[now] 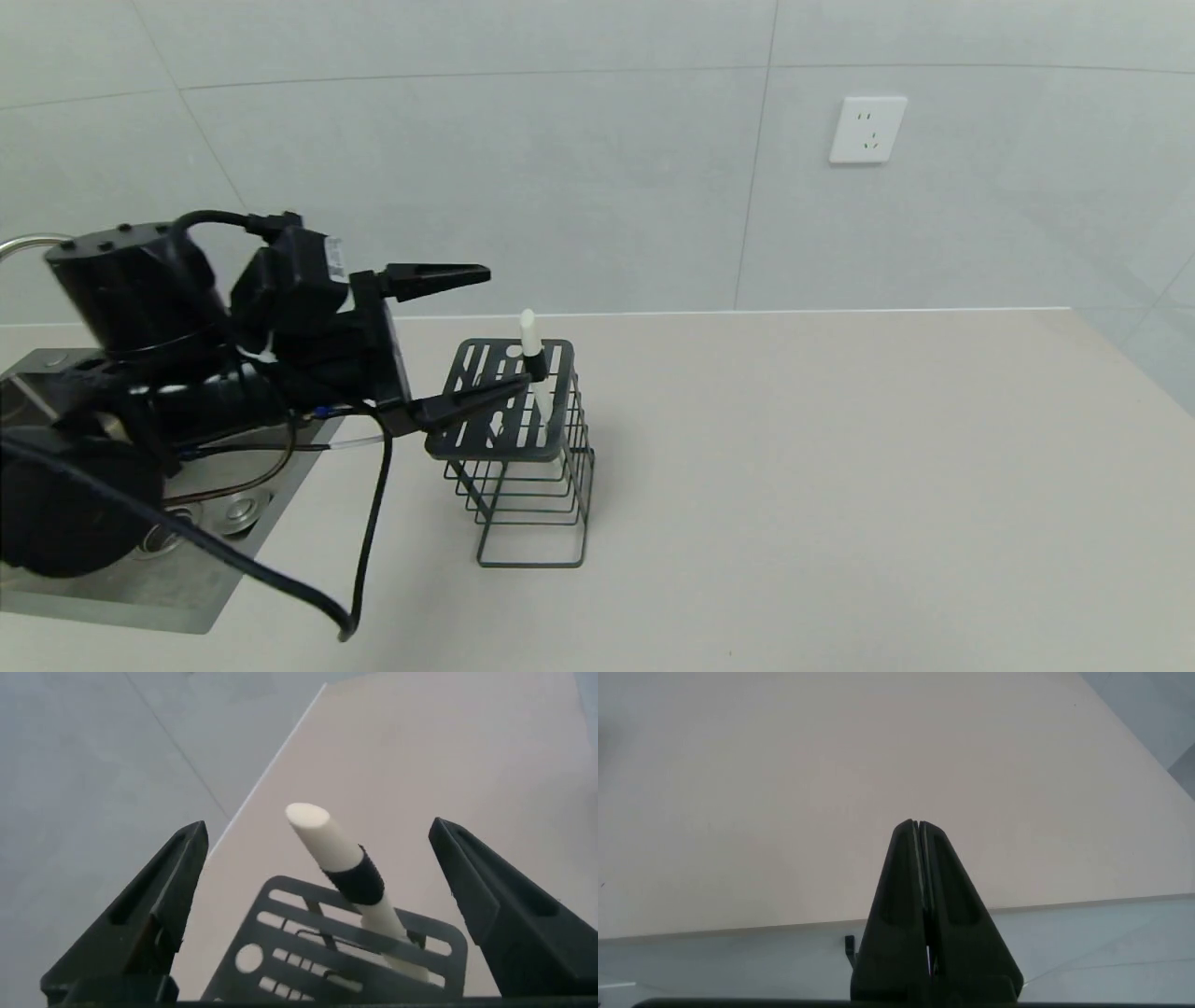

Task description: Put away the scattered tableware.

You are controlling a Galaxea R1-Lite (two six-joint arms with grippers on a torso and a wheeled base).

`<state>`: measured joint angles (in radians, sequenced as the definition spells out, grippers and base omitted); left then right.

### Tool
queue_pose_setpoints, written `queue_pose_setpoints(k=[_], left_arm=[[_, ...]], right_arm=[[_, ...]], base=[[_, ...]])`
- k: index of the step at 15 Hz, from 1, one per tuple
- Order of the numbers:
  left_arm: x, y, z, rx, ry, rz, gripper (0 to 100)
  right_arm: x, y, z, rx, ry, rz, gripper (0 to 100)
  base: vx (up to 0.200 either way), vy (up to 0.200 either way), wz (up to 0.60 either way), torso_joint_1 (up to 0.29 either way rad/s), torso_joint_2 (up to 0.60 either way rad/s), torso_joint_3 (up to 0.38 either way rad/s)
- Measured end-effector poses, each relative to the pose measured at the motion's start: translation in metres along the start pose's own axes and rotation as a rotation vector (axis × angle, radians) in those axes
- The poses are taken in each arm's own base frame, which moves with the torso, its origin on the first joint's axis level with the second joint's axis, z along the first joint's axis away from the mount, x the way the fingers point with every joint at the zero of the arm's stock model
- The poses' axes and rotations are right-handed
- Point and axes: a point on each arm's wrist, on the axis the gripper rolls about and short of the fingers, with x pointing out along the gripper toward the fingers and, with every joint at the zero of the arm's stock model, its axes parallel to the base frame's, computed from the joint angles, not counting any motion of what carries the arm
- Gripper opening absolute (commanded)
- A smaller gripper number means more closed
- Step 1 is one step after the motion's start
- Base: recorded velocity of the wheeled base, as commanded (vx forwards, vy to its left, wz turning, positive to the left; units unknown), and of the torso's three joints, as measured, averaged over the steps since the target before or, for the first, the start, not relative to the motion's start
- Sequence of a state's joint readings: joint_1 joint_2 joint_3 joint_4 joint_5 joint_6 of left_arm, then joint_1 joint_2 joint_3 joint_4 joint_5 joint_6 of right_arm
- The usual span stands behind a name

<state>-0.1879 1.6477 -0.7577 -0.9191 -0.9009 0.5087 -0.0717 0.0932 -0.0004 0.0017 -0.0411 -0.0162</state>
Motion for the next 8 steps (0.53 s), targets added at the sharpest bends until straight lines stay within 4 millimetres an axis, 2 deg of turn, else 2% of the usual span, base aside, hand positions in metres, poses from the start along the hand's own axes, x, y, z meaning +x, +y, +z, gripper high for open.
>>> queue_pose_setpoints(k=[3,6,8], left_arm=[[-0.036,-0.026,0.024,0.039,-0.017,0.044,100],[-0.074,-0.072,0.041,0.04,-0.019,0.059,100],[-0.1,-0.11,0.044,0.003,-0.009,0.086,100]], right_arm=[[0.0,0.0,0.0,0.0,0.0,0.0,0],[0.0,0.0,0.0,-0.001,0.0,0.0,0],[0.0,0.0,0.0,-0.001,0.0,0.0,0]], base=[[0.0,0.0,0.0,0.0,0.0,0.0],[0.0,0.0,0.0,0.0,0.0,0.0],[0.0,0.0,0.0,0.0,0.0,0.0]])
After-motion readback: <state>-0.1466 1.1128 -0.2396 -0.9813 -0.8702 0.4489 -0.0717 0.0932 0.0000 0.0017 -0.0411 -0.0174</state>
